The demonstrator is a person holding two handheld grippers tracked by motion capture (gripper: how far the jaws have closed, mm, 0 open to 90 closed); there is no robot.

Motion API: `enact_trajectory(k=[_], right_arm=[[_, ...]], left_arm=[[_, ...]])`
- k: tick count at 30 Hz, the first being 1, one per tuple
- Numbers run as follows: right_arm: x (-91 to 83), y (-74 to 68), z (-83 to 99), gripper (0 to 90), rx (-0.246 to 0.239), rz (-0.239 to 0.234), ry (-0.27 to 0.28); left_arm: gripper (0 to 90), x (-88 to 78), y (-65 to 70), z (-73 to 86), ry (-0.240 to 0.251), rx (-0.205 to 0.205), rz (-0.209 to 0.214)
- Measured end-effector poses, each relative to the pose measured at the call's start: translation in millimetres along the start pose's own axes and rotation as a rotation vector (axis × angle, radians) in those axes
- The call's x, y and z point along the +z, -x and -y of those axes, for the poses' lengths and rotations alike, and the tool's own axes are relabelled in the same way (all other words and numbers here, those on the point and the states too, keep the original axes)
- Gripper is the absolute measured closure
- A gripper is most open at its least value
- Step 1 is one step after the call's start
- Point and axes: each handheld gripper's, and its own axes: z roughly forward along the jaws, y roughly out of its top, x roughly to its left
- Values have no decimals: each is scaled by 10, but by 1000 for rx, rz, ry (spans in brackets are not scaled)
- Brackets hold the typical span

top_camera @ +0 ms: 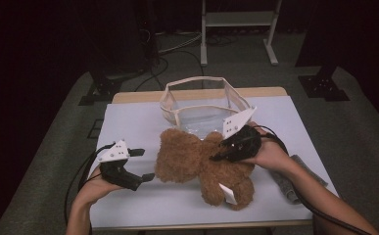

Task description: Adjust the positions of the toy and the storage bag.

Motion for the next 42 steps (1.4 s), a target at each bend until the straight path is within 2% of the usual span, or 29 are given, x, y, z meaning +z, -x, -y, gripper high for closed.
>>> enact_trajectory(k=[5, 12, 25, 32, 42], right_arm=[[-92, 66, -110, 758, 7, -1, 8], [-235, 104, -340, 757, -4, -4, 21], [-544, 161, -959, 756, -41, -1, 17], [-676, 291, -1240, 755, -44, 21, 3], [-833, 584, -1578, 754, -32, 67, -15]], left_arm=[[94, -70, -17, 22, 12, -4, -11], [93, -95, -37, 67, 2, -10, -17], [94, -126, -62, 101, 5, -19, -14], [94, -129, -78, 108, 8, -19, -12], [93, -123, -97, 133, 6, -27, -11]])
